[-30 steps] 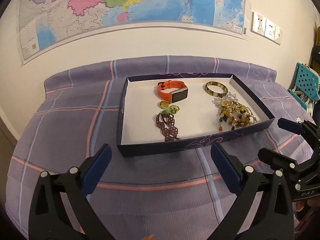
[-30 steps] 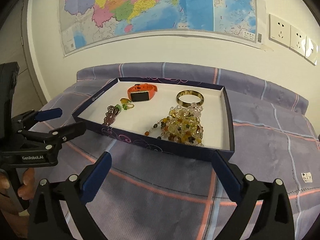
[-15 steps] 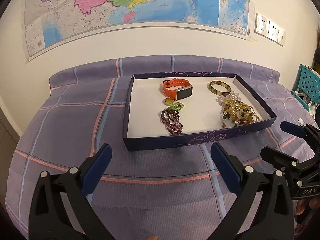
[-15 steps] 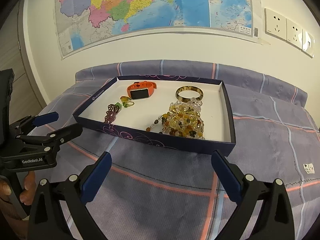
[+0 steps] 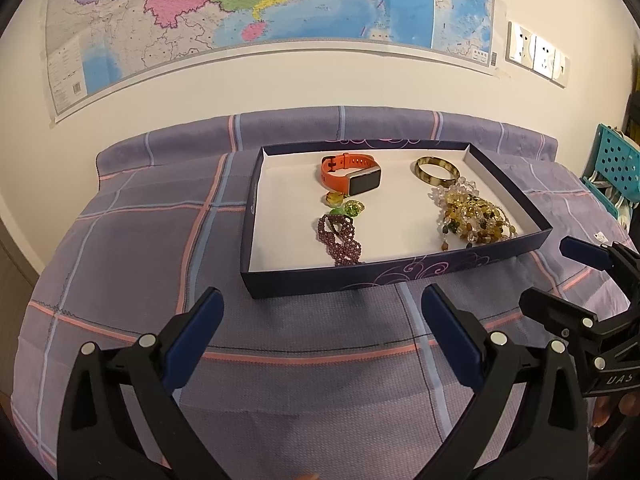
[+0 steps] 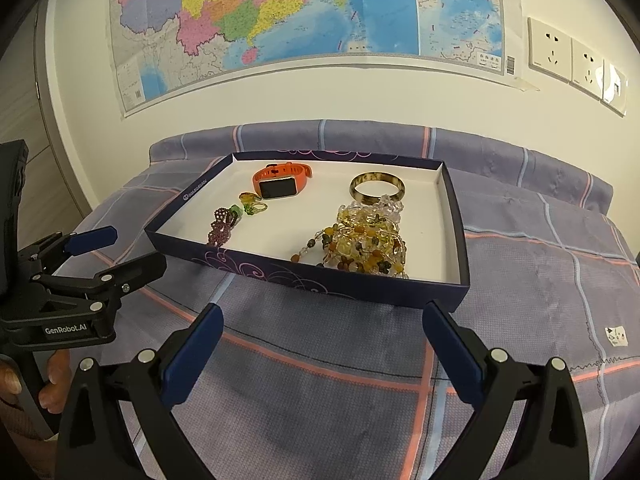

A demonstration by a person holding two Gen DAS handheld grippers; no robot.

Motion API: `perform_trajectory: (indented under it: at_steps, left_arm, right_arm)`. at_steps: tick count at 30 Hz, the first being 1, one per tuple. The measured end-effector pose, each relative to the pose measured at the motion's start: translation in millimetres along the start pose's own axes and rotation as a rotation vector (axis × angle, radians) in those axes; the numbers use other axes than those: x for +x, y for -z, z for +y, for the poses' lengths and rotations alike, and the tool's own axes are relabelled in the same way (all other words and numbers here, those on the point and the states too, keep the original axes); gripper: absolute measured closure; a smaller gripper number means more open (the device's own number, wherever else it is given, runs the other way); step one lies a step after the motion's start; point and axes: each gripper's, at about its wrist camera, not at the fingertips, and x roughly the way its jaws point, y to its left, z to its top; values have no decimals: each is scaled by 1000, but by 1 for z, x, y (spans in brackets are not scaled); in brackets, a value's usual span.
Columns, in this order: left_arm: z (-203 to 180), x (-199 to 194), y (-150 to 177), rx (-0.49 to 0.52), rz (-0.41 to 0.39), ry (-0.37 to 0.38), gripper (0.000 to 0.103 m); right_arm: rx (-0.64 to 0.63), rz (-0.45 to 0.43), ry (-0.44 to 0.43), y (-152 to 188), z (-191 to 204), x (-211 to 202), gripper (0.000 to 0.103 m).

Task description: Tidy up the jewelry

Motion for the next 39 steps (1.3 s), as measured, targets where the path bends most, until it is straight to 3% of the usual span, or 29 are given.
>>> perform_trajectory:
  at_steps: [39]
  left_arm:
    - [-3, 2, 2, 13, -1, -8, 6]
  right_arm:
    - [10, 4, -2, 1, -2, 4, 7]
